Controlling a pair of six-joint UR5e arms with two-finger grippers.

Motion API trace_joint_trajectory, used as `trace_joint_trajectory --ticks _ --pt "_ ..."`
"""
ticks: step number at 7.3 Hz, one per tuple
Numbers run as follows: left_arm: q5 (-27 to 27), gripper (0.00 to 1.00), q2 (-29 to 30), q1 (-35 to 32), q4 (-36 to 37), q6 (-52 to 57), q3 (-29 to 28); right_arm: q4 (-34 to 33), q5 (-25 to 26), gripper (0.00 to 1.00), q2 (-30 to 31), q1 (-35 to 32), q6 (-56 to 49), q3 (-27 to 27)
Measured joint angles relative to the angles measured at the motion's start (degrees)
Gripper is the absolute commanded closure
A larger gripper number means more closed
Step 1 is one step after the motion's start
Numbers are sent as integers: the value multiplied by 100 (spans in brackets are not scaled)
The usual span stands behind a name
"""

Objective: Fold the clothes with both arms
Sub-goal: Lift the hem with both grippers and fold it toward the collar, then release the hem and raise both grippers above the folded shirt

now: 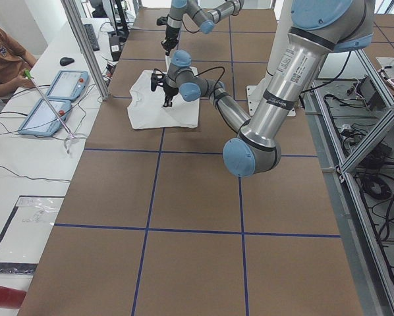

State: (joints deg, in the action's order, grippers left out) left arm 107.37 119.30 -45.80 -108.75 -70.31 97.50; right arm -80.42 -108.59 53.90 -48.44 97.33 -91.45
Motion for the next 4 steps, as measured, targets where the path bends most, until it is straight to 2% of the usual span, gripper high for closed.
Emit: trace_joint_trajectory --ticks 4 --pt "-22 100 450 -280 -1273 18 -1723 194 37 100 -873 -239 -431 1676"
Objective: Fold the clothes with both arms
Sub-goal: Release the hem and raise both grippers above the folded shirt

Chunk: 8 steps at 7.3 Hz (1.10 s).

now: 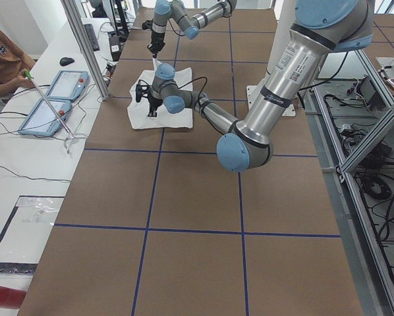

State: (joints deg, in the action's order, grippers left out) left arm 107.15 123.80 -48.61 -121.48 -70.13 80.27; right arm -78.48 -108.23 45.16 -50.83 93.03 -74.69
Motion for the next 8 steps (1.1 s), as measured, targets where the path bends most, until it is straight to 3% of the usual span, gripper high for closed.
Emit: trace_joint_trajectory --ticks 2,4,5,6,7,8 --pt "-50 100 192 -22 -683 -16 -788 403 12 100 -152 -60 -44 622" --pt "-213 99 392 -26 -830 -25 -1127 505 84 100 -247 -97 -100 982" --pt "-248 86 527 -26 -846 -26 -1299 514 134 100 -262 -95 -109 1054" --pt "-265 82 597 -26 -854 -26 -1394 517 157 100 -286 -88 -108 1088" --pt "-273 78 623 -26 -860 -27 -1433 518 166 78 -316 -82 -104 1101" --pt "-276 73 632 -29 -874 -27 -1446 518 173 36 -329 -76 -104 1106"
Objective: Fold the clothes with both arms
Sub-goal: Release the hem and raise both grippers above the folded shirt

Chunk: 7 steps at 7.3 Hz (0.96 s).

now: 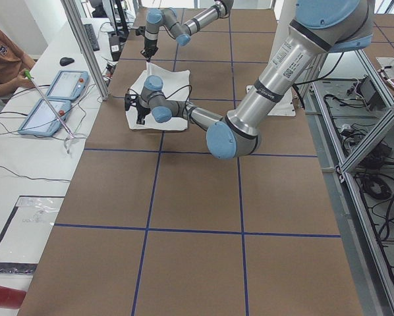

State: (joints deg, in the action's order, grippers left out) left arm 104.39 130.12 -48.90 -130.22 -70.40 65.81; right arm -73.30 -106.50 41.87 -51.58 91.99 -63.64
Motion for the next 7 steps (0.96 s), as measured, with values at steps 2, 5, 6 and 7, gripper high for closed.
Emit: trace_joint_trajectory --ticks 2,5,6,7 --pt "4 72 -12 -29 -100 18 -8 20 7 26 -26 -2 15 -16" --pt "55 68 -52 -148 -207 41 22 91 -52 15 520 75 411 -1024" --pt "101 67 -62 -163 -225 38 46 124 -53 12 1117 290 777 -1751" --pt "186 67 -84 -172 -237 36 70 142 -44 12 1699 522 1161 -2391"
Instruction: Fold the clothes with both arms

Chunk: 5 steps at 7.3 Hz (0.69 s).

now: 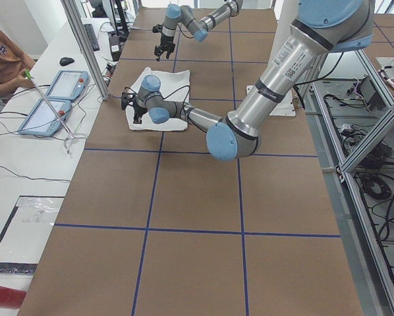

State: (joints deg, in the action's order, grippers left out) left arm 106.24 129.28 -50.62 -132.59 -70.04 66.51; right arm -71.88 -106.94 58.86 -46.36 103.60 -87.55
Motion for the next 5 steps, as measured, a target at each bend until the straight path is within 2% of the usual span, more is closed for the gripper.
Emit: trace_joint_trajectory --ticks 1,2,5 --pt "71 67 -34 -2 -7 1 22 96 14 12 450 230 427 -432" --pt "106 67 -61 -2 -11 4 32 347 27 12 745 443 871 -633" --pt "118 68 -92 -1 -7 15 37 813 167 15 1066 865 1431 -697"
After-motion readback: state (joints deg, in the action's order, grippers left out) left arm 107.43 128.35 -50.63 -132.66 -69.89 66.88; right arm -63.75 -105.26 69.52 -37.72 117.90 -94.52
